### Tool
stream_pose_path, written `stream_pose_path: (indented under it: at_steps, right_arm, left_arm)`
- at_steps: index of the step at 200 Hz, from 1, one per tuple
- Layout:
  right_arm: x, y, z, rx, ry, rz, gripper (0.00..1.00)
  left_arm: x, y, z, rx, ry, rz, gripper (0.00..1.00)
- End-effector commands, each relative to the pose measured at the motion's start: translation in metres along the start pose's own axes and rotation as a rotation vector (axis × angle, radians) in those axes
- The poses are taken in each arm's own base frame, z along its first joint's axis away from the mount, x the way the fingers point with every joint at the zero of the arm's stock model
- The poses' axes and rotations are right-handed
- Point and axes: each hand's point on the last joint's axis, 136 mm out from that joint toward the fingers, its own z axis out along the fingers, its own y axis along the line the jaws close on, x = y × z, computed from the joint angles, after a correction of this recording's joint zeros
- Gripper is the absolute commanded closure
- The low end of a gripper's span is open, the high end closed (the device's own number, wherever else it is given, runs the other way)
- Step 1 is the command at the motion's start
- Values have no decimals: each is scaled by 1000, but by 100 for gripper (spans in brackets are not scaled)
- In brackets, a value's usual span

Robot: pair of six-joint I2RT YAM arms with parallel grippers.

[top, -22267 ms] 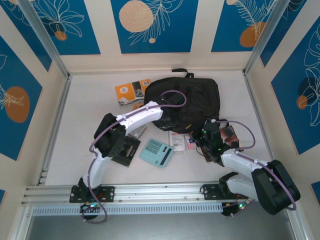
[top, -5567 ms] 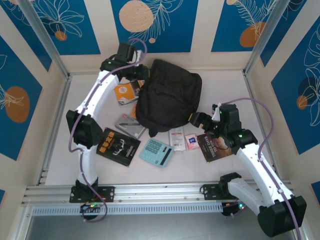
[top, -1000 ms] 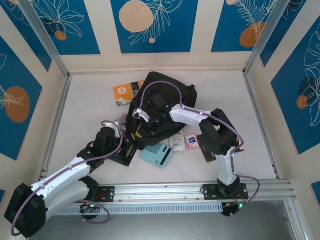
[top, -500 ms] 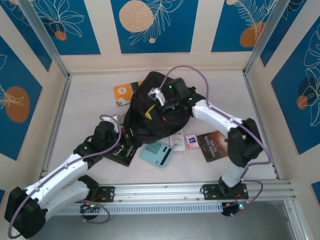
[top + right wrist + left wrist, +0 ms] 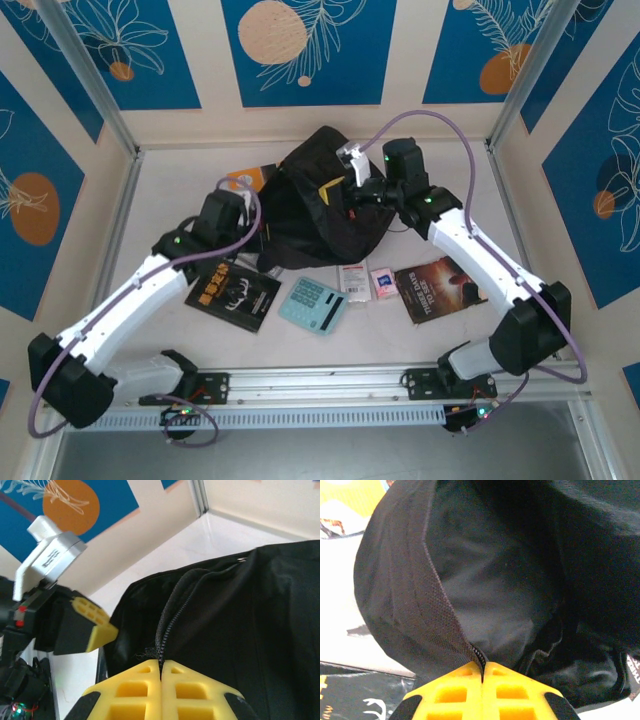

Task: Pack the student bag
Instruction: Open the student bag at the center of the table.

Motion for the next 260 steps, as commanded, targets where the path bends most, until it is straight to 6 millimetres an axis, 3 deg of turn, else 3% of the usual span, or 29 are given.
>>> stream_pose_path:
  at_steps: [1,17,42,66,92,112,168,174,188,213,228,260]
  right_arm:
    - [-19,9,-11,-2,-36,76,100]
    - [-19,10,-7,-20,14,156,100]
    - [-18,12,-2,-52,43,207,100]
    - [-19,12,-2,-74,36,229,100]
    - [-19,10,-1,-117,48,291,100]
    - [-15,7,1,-137,67,336,100]
    - [0,6,6,-137,128,350,100]
    - [2,6,6,-134,134,347,94]
    - [6,5,5,-112,143,333,69]
    - [18,6,-2,-84,168,324,42]
    - [25,10,-8,-70,181,304,34]
    - [47,4,-19,15,223,300,31]
  left_arm:
    - [-24,10,-8,-94,9,77,87]
    - [-33,-4,-11,-56,38,78,64]
    - [-41,-9,-25,-48,33,41,51]
    - [-36,-19,-30,21,39,5,58]
    - [-7,-47,1,191,140,-117,79]
    - [9,-71,22,252,191,-127,91]
    - [13,-104,61,303,218,-168,86]
    - [13,-104,65,300,222,-177,86]
    - [9,-109,67,314,213,-186,86]
    - [0,-110,64,309,185,-169,86]
    - [-2,-108,62,301,178,-159,86]
    - [-4,-106,63,301,174,-163,87]
